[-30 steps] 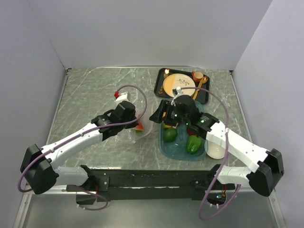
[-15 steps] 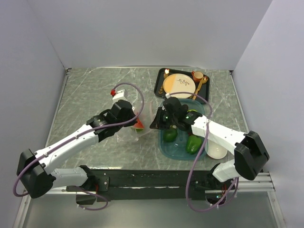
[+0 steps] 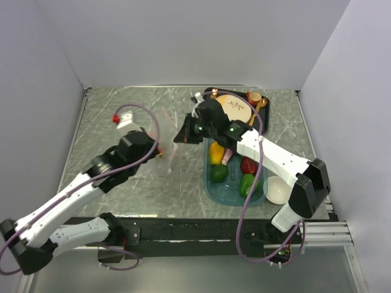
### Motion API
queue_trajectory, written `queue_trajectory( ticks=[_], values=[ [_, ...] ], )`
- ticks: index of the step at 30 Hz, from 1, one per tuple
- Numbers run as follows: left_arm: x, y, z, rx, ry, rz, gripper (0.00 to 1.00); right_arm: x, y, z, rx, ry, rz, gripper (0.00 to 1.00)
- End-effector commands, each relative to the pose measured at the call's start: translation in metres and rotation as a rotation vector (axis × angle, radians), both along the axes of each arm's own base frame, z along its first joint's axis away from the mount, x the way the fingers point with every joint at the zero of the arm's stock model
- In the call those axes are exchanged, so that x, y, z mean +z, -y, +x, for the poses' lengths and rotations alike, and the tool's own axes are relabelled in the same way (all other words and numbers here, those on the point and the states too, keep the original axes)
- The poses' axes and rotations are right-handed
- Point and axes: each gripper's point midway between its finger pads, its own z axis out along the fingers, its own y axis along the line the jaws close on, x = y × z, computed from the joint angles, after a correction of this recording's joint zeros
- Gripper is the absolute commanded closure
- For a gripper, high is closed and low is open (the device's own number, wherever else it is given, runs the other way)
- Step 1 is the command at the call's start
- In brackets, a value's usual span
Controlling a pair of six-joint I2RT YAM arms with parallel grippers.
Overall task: Place the food in the zip-top bag and seal the zipper
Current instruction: Adjust the zipper food storage bag at the center of the board.
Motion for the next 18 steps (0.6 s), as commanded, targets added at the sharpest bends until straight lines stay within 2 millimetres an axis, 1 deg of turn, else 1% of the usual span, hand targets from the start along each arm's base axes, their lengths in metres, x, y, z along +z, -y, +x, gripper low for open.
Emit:
queue_trajectory(
  ticks=[1,3,4,5,6,7,8,9,11,12,14,15,16,17,18],
  values=[
    [0.061,-0.045,-0.01,0.132,0.15,-0.051,0.99,0.026,-0.021,-0.002,0.094,0.061,0.002,1.0],
    [0.065,-0.052,-0.011,0.141,0.166,-0.03,0.98,0.024,-0.025,-0.002,0.1,0.065,0.006,1.0],
    [0.06,-0.055,-0.012,0.145,0.153,-0.005,0.99,0.022,-0.026,-0.003,0.101,0.059,0.009,1.0],
    [0.061,-0.054,-0.012,0.14,0.148,0.003,0.99,0.019,-0.026,-0.002,0.099,0.053,0.007,1.0],
    [0.061,-0.052,-0.013,0.129,0.145,0.005,0.99,0.01,-0.026,-0.003,0.098,0.036,-0.005,1.0],
    [0.059,-0.048,-0.011,0.114,0.147,0.002,0.99,0.006,-0.025,-0.003,0.097,0.026,-0.011,1.0],
    [0.055,-0.041,-0.01,0.084,0.139,-0.003,0.96,0.0,-0.024,-0.003,0.091,0.012,-0.022,1.0],
    [0.052,-0.037,-0.009,0.072,0.133,0.0,0.96,-0.012,-0.021,-0.005,0.086,-0.006,-0.043,1.0],
    [0.037,-0.026,-0.004,0.054,0.096,0.012,0.96,-0.025,-0.017,-0.006,0.065,-0.029,-0.058,1.0],
    [0.031,-0.02,-0.004,0.032,0.076,0.012,0.96,-0.037,-0.013,-0.009,0.058,-0.047,-0.07,0.99],
    [0.017,-0.009,0.002,0.012,0.042,0.031,0.96,-0.047,-0.012,-0.011,0.042,-0.068,-0.063,0.96],
    [0.01,-0.004,0.003,-0.007,0.024,0.039,0.97,-0.06,-0.008,-0.016,0.04,-0.095,-0.076,0.94],
    [0.002,0.0,0.004,-0.016,0.008,0.053,0.97,-0.065,-0.006,-0.018,0.033,-0.106,-0.073,0.89],
    [-0.008,0.005,0.008,-0.022,-0.015,0.071,0.99,-0.068,-0.007,-0.019,0.025,-0.112,-0.064,0.89],
    [-0.014,0.006,0.008,-0.026,-0.031,0.082,0.99,-0.078,-0.001,-0.023,0.016,-0.129,-0.077,0.89]
  ],
)
